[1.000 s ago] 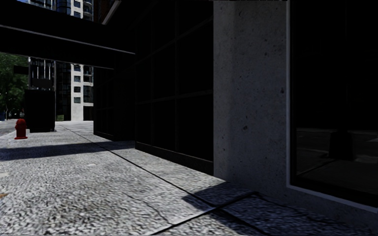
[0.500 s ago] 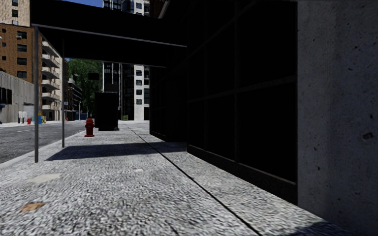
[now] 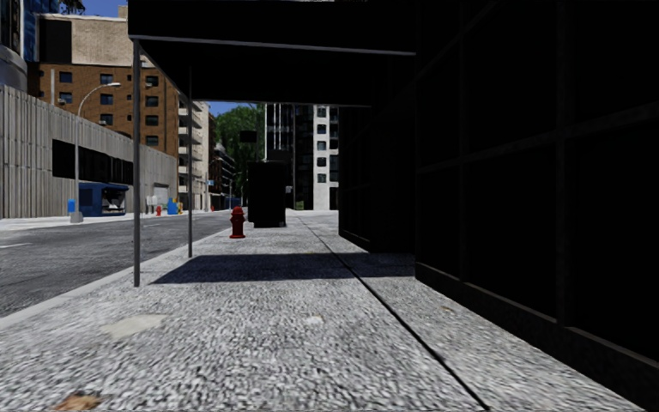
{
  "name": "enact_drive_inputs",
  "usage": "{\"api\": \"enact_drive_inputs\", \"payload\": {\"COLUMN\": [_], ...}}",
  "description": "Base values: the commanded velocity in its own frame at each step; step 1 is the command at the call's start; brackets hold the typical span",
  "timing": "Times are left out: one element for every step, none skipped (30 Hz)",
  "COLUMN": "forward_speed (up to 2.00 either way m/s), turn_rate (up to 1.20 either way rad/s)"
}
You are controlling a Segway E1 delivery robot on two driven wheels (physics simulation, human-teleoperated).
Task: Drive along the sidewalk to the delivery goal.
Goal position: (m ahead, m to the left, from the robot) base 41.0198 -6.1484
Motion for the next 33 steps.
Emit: {"api": "enact_drive_inputs", "payload": {"forward_speed": [1.35,1.35,1.47,1.47,2.00,2.00,2.00,2.00,2.00,2.00,2.00,2.00,2.00,2.00,2.00,2.00,2.00,2.00,2.00,2.00,2.00,2.00,2.00,2.00,2.00,2.00,2.00,2.00,2.00,2.00,2.00,2.00,2.00], "turn_rate": [0.38,0.37,0.36,0.36,0.29,0.27,0.24,0.19,0.19,0.18,0.15,0.11,0.09,0.09,0.08,0.07,0.07,0.07,0.07,0.07,0.06,0.00,0.00,0.00,0.00,0.00,0.00,0.00,0.00,0.00,0.00,0.00,0.00]}}
